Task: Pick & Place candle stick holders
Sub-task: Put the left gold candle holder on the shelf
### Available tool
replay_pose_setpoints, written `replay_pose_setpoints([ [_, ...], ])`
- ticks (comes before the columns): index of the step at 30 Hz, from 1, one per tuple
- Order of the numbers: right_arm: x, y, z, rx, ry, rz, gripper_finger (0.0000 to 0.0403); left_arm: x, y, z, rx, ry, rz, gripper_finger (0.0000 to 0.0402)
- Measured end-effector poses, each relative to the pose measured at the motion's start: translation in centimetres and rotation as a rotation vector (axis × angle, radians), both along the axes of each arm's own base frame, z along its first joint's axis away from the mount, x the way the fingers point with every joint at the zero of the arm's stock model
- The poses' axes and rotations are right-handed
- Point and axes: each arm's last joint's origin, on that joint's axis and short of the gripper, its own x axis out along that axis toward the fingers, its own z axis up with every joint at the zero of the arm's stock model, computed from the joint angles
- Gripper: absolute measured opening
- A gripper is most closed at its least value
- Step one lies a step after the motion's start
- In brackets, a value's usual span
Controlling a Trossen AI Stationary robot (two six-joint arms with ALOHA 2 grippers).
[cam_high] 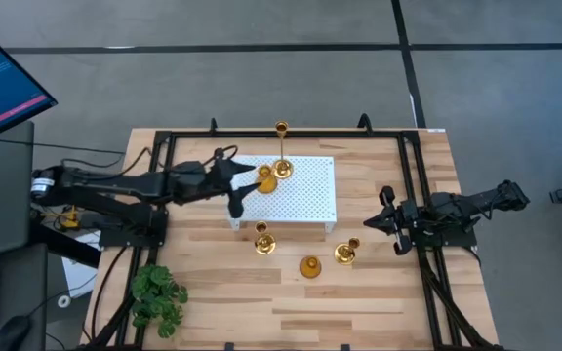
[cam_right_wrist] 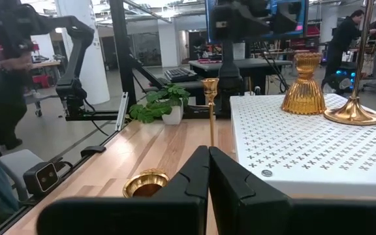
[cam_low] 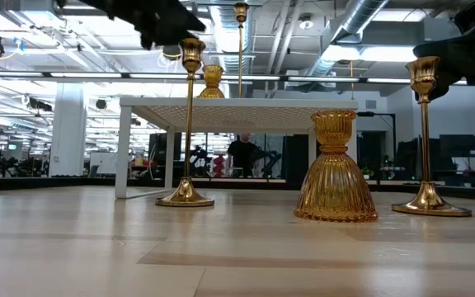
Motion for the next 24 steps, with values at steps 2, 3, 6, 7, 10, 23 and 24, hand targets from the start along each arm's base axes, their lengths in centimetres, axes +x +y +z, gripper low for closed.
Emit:
replay_pose_setpoints([
  [2, 0.0, 0.0, 0.0, 0.000, 0.000, 0.000, 0.0000, -0.7, -0.4, 0.2, -0.001, 0.006, -0.037, 0.0237],
  [3, 0.0, 0.0, 0.0, 0.000, 0.000, 0.000, 0.0000, -1.1, -0.7, 0.2, -0.001, 0.015, -0.073, 0.0237],
  [6, 0.0, 0.0, 0.0, -0.002, 0.000, 0.000, 0.0000, -1.5, -1.8, 0.1, -0.012, 0.040, -0.243, 0.0237],
  [7, 0.0, 0.0, 0.0, -0.002, 0.000, 0.000, 0.0000, -1.5, -2.2, 0.0, -0.014, 0.046, -0.306, 0.0237],
  [10, 0.0, 0.0, 0.0, -0.003, -0.001, 0.000, 0.0000, -1.3, -3.6, -0.1, -0.021, 0.057, -0.469, 0.0237],
  [23, 0.0, 0.0, 0.0, -0.002, -0.001, 0.000, 0.0000, -0.6, -8.5, -2.0, -0.016, 0.185, -0.736, 0.0237],
  [24, 0.0, 0.0, 0.0, -0.003, -0.001, 0.000, 0.0000, -0.5, -8.8, -2.2, -0.014, 0.193, -0.748, 0.0237],
])
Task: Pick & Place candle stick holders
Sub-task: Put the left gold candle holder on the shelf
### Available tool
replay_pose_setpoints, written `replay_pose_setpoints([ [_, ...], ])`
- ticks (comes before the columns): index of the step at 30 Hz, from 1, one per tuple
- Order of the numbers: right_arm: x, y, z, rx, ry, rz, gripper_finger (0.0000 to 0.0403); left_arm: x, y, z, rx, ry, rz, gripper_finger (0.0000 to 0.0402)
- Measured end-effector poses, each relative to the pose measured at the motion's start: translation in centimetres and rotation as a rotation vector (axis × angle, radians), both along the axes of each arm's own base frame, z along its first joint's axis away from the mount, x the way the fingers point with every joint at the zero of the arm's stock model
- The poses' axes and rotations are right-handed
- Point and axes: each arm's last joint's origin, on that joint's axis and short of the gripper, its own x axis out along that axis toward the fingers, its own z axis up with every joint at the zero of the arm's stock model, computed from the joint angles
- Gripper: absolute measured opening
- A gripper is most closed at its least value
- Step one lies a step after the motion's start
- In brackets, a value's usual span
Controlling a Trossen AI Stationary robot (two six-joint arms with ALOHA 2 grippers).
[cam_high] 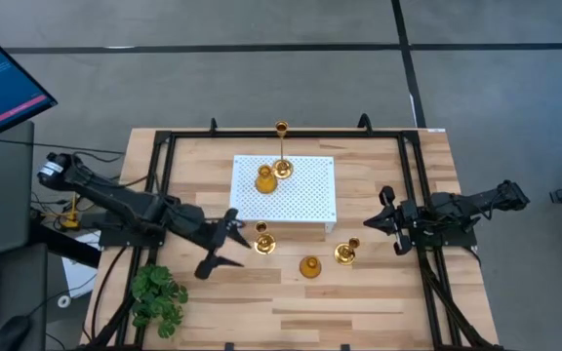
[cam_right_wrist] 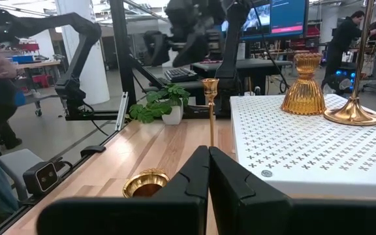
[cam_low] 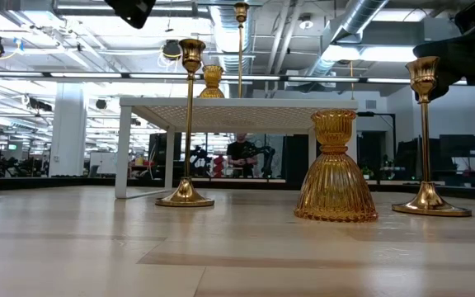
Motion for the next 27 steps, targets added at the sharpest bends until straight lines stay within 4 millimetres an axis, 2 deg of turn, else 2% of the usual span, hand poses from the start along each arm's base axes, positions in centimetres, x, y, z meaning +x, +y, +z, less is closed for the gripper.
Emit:
replay_pose_setpoints([
  [4, 0.0, 0.0, 0.0, 0.000, 0.000, 0.000, 0.0000, 0.4, -0.8, -0.7, 0.007, 0.035, -0.013, 0.0237],
  [12, 0.0, 0.0, 0.0, 0.000, 0.000, 0.000, 0.0000, 2.3, -1.0, -2.6, -0.015, 0.140, 0.214, 0.0237],
  [17, 0.0, 0.0, 0.0, 0.000, 0.000, 0.000, 0.0000, 3.1, -1.2, -3.7, 0.008, 0.180, 0.261, 0.0237],
  [22, 0.0, 0.0, 0.0, 0.000, 0.000, 0.000, 0.0000, 3.4, -1.3, -4.1, -0.043, 0.211, 0.302, 0.0237],
  [27, 0.0, 0.0, 0.0, 0.000, 0.000, 0.000, 0.0000, 3.4, -0.9, -4.1, -0.030, 0.182, 0.442, 0.0237],
])
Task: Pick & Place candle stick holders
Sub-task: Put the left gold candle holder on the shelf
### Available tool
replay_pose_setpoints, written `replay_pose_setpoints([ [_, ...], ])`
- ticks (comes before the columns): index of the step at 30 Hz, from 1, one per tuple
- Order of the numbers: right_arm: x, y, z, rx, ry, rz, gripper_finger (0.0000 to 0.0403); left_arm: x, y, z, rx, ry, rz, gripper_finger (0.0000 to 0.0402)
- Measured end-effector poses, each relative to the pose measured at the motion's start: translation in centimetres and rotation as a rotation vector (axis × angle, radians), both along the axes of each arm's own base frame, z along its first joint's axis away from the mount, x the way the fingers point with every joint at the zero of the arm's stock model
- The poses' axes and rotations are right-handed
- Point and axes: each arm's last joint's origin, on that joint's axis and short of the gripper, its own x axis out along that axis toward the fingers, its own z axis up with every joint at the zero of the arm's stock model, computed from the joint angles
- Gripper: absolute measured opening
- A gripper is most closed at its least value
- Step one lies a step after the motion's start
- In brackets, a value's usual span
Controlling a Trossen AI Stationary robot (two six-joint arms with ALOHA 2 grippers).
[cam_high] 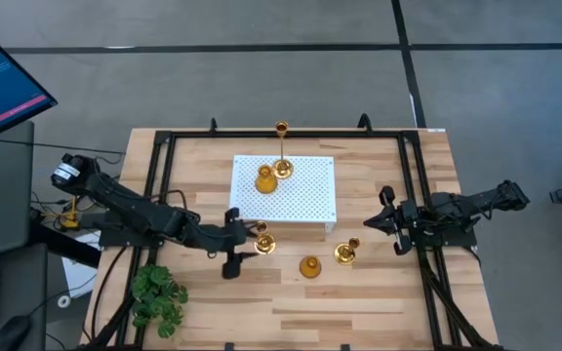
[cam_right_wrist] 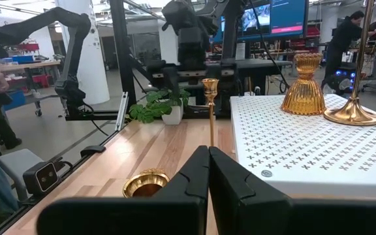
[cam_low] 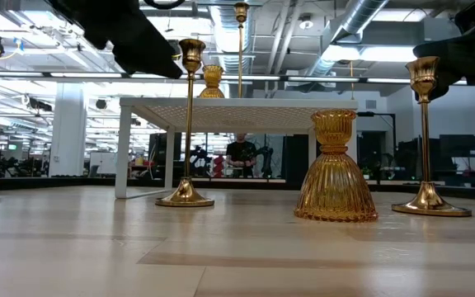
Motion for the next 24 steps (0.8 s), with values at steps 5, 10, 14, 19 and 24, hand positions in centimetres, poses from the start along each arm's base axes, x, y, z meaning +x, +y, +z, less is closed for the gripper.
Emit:
replay_pose_setpoints([
  [5, 0.0, 0.0, 0.0, 0.000, 0.000, 0.000, 0.0000, 0.0, 0.3, 0.0, 0.041, -0.012, 0.088, 0.0237],
  [10, 0.0, 0.0, 0.0, 0.000, 0.000, 0.000, 0.0000, 0.0, 0.3, 0.0, 0.044, -0.015, 0.096, 0.0237],
  [14, 0.0, 0.0, 0.0, 0.000, 0.000, 0.000, 0.0000, 0.9, 0.6, -0.2, 0.038, -0.035, 0.130, 0.0237],
  [19, 0.0, 0.0, 0.0, 0.000, 0.000, -0.001, 0.0000, 2.4, 1.0, -1.0, 0.030, -0.055, 0.166, 0.0237],
  [24, 0.0, 0.0, 0.0, 0.000, 0.000, -0.002, 0.0000, 2.7, 1.1, -1.3, 0.034, -0.044, 0.175, 0.0237],
])
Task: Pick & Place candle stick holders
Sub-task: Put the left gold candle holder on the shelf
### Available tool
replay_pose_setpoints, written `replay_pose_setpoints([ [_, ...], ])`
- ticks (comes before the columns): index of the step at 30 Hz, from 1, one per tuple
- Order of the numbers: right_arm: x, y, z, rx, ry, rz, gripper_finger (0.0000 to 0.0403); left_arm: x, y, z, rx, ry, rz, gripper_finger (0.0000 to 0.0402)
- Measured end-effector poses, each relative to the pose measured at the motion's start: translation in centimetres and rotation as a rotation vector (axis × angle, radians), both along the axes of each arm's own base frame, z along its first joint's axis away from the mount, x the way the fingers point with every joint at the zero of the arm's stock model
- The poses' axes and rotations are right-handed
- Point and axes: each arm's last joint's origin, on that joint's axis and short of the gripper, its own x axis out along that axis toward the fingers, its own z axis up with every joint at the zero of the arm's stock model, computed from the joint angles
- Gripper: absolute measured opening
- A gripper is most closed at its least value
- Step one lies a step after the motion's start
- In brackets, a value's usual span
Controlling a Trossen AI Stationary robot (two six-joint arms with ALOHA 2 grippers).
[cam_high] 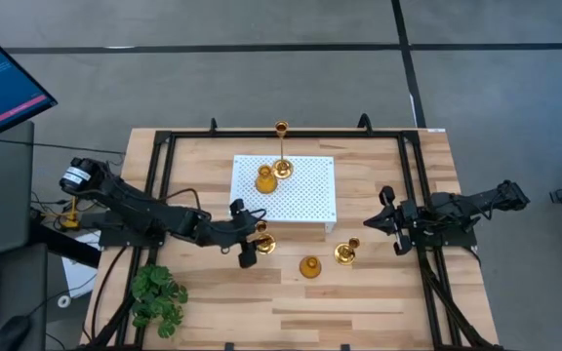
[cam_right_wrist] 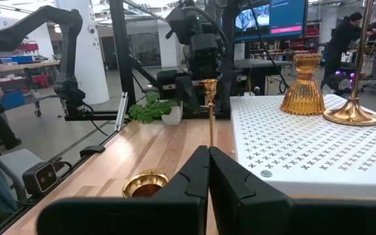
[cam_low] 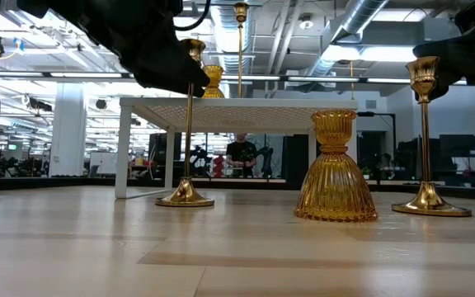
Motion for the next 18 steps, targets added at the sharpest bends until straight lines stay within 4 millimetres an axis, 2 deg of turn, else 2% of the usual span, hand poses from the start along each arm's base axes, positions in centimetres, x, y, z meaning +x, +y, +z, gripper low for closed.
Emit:
replay_pose_setpoints([
  [5, 0.00, 0.00, 0.00, 0.000, 0.000, -0.001, 0.0000, 0.02, -0.05, 0.08, -0.020, -0.012, 0.004, 0.0222],
  [18, 0.00, -0.01, 0.00, 0.000, 0.000, -0.003, 0.0000, 0.08, -0.26, 0.17, -0.089, -0.023, -0.045, 0.0102],
])
